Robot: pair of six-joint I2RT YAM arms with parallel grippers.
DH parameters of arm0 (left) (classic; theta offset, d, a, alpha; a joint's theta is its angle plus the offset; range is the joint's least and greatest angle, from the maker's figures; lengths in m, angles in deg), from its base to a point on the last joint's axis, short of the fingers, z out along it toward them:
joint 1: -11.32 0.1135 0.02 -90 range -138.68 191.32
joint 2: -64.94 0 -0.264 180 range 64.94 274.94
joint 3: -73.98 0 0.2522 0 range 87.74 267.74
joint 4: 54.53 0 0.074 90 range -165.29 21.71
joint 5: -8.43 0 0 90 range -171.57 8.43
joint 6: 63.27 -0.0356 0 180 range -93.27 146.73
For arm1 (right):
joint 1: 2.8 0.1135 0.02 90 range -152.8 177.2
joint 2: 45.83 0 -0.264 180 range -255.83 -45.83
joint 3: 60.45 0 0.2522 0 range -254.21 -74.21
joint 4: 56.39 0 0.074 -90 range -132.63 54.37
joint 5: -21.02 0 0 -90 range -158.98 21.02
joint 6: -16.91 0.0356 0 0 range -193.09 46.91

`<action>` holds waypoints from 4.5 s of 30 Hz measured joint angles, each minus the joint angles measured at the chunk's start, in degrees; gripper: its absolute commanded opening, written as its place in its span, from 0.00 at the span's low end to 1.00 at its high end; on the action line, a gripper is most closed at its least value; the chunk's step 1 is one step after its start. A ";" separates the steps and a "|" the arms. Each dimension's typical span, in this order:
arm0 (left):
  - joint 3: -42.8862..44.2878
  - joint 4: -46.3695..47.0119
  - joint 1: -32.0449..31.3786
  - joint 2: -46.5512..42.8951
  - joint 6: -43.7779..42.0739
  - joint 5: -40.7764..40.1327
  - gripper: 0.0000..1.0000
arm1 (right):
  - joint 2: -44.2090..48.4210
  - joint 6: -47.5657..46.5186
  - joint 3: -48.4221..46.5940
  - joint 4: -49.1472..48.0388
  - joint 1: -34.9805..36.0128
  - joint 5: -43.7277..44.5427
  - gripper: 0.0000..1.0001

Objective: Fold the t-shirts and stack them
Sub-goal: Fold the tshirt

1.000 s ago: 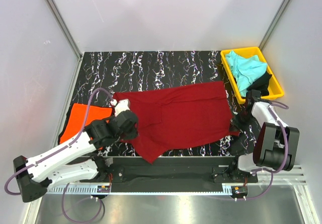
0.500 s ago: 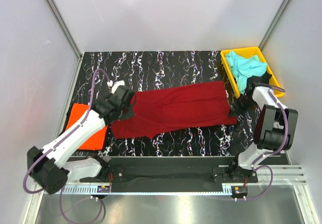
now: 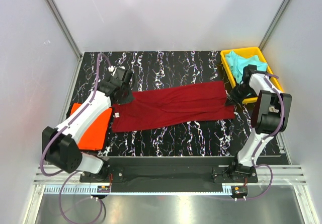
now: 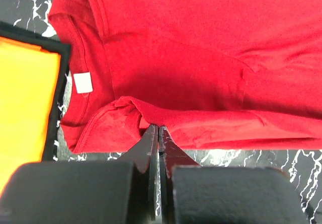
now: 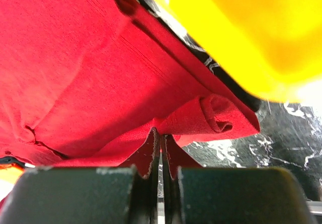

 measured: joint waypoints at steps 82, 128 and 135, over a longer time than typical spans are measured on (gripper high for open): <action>-24.52 11.15 8.02 -0.37 -0.02 14.60 0.25 | 6.08 0.00 13.07 -10.34 -7.85 -2.89 0.58; -22.12 8.20 6.29 -4.92 -2.29 13.14 0.29 | 11.19 -3.91 9.07 -7.08 1.09 4.37 0.34; -22.16 10.21 6.29 0.33 -2.25 14.60 0.29 | 8.28 0.55 10.32 -13.99 19.82 -9.90 0.32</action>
